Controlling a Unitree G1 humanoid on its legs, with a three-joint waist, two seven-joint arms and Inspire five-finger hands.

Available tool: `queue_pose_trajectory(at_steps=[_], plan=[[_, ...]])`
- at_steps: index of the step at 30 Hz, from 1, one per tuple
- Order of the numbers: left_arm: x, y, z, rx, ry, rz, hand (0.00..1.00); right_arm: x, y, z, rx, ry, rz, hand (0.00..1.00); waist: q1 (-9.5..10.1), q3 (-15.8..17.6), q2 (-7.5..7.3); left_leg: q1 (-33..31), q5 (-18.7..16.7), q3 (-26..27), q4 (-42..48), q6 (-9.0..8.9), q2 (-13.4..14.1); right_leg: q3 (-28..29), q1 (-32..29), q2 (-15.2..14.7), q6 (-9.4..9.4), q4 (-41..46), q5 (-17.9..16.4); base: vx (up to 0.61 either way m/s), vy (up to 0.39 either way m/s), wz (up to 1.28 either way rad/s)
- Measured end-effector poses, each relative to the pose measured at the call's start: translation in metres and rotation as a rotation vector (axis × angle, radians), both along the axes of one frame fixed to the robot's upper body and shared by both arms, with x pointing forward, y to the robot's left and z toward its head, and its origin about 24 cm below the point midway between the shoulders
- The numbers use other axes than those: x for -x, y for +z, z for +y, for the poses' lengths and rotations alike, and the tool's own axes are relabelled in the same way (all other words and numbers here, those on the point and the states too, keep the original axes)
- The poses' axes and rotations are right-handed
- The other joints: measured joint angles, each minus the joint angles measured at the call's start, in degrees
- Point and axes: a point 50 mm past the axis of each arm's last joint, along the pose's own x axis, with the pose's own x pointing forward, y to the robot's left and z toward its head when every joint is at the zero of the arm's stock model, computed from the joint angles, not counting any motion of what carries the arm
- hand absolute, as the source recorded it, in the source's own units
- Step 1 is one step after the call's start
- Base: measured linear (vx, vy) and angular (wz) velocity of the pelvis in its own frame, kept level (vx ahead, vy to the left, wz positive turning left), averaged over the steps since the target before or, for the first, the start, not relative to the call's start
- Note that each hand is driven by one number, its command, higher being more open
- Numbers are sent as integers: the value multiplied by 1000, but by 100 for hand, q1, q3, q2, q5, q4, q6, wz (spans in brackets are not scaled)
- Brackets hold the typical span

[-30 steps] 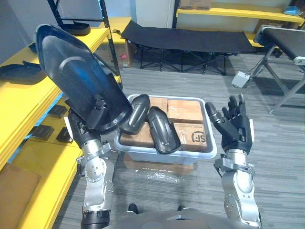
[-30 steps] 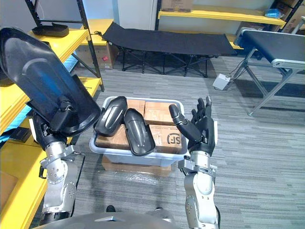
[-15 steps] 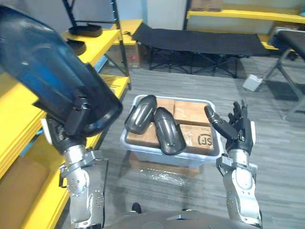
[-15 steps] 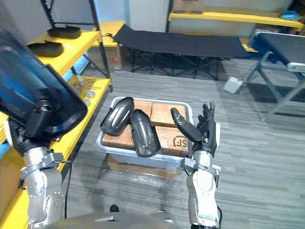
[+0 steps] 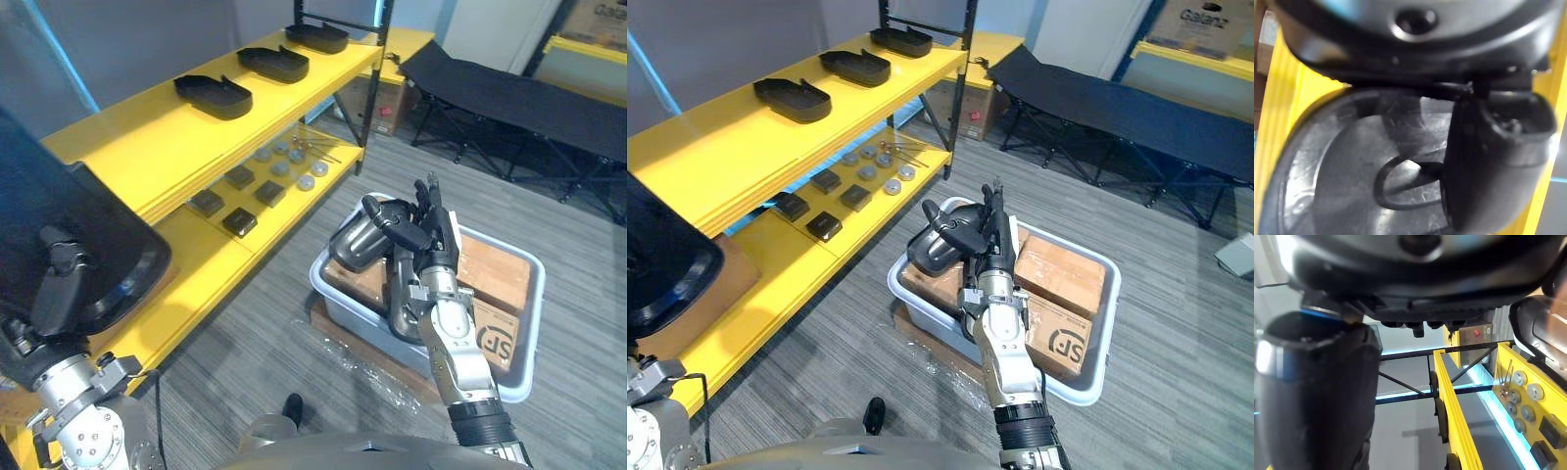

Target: Walk over and take three plastic housings, then place them on the shelf

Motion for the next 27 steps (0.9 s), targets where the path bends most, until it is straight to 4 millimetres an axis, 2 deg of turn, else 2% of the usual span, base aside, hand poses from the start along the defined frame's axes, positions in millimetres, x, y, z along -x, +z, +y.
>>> queue_pose_trajectory(at_steps=[1,2,4,6,8,9,10,11,13,14,15,16,17,18,20,21,22,23,24,25,27], plan=[[-5,1,-5,-4,-49,-9,0,3,-3,-4,-1,-22,15,100,-104,-4,-11,-35,28,-265,-1,8,-19,421,-78,21,-108,305,-164,56,87,171],[-14,3,-13,-20,-138,-25,0,11,-5,-11,-5,-59,27,100,-282,-3,-100,-150,90,-685,-1,-12,-131,1051,-200,36,-121,617,-511,26,51,158],[-17,4,-18,-32,-189,-22,0,17,-6,-17,-8,-76,29,100,-306,7,-265,-189,145,-891,2,-50,-256,1318,-182,-17,-96,754,-794,17,-45,102],[-15,0,-20,-16,-195,-4,0,22,-3,-21,-5,-61,13,100,-257,3,-350,-213,269,-955,37,-118,-284,1159,-114,-45,90,800,-984,-27,-155,37],[-15,-3,-23,0,-199,1,0,27,1,-23,-2,-54,-7,100,-257,84,-212,-307,232,-998,228,-185,-281,1076,-75,19,113,817,-1006,-70,-95,19],[-13,-5,-25,13,-203,12,0,30,4,-23,1,-42,-23,100,-263,125,-86,-390,181,-997,370,-215,-250,1020,-60,76,90,887,-1048,-90,-61,25],[-13,-7,-29,25,-215,21,0,33,5,-23,1,-39,-31,100,-313,143,8,-468,92,-788,466,-165,-163,913,-56,111,52,996,-1109,-127,-81,34],[-14,-8,-31,32,-225,20,0,35,4,-24,1,-42,-30,100,-338,153,37,-529,23,-508,551,-162,-82,826,-34,128,49,1033,-1137,-153,-109,65],[-19,-9,-42,52,-288,9,0,41,1,-34,5,-87,-23,100,-495,186,107,-777,-109,670,879,31,324,328,136,220,-15,1119,-1218,-113,-124,105],[-20,-9,-45,54,-306,7,0,43,0,-37,6,-104,-23,100,-526,191,115,-827,-174,966,934,154,423,181,185,229,-24,1112,-1223,-56,-124,136],[-23,-10,-49,61,-332,6,0,45,0,-43,8,-137,-26,100,-637,205,131,-894,-322,1574,1025,523,581,-133,297,237,-29,1060,-1220,-53,-110,155],[-28,-12,-54,69,-366,8,0,49,2,-53,16,-182,-34,100,-731,250,183,-919,-491,2182,1098,795,721,-412,413,230,-29,998,-1219,-54,-91,158],[-30,-14,-56,72,-380,13,0,50,2,-57,20,-204,-37,100,-773,272,202,-919,-588,2431,1125,820,765,-512,493,223,-30,933,-1220,-77,-28,143],[-33,-19,-59,81,-400,29,0,55,3,-66,29,-251,-45,100,-761,322,222,-937,-741,2821,1169,637,869,-721,565,137,-87,823,-1258,-62,44,94],[-33,-24,-57,89,-384,51,0,58,4,-73,29,-289,-59,100,-735,354,391,-947,-583,2867,1404,567,916,-761,549,114,-129,946,-1410,-18,46,49],[-31,-25,-54,94,-359,58,0,60,3,-75,28,-296,-65,100,-763,319,496,-834,-269,2841,1256,368,909,-717,525,135,-87,1081,-1492,38,8,6],[-30,-24,-52,93,-338,57,0,60,1,-76,19,-296,-68,100,-761,324,544,-762,123,2783,1180,253,901,-664,516,105,-34,1229,-1572,45,10,-3],[-30,-24,-50,91,-326,60,0,60,-1,-76,11,-293,-65,100,-748,327,540,-735,239,2757,1175,198,890,-620,511,98,-12,1285,-1598,74,3,-19],[-30,-23,-47,77,-308,68,0,60,-3,-74,1,-280,-55,100,-749,352,473,-676,234,2775,1160,168,820,-572,510,22,42,1351,-1592,61,-1,-12],[-30,-22,-46,59,-300,74,0,59,-3,-73,5,-276,-55,100,-765,357,467,-676,254,2778,1161,141,787,-566,501,-14,67,1378,-1598,97,15,-2],[-32,-19,-46,-18,-292,99,0,58,-4,-71,26,-266,-47,100,-761,442,336,-682,261,2770,1134,132,692,-531,498,-82,79,1369,-1592,78,36,11]])
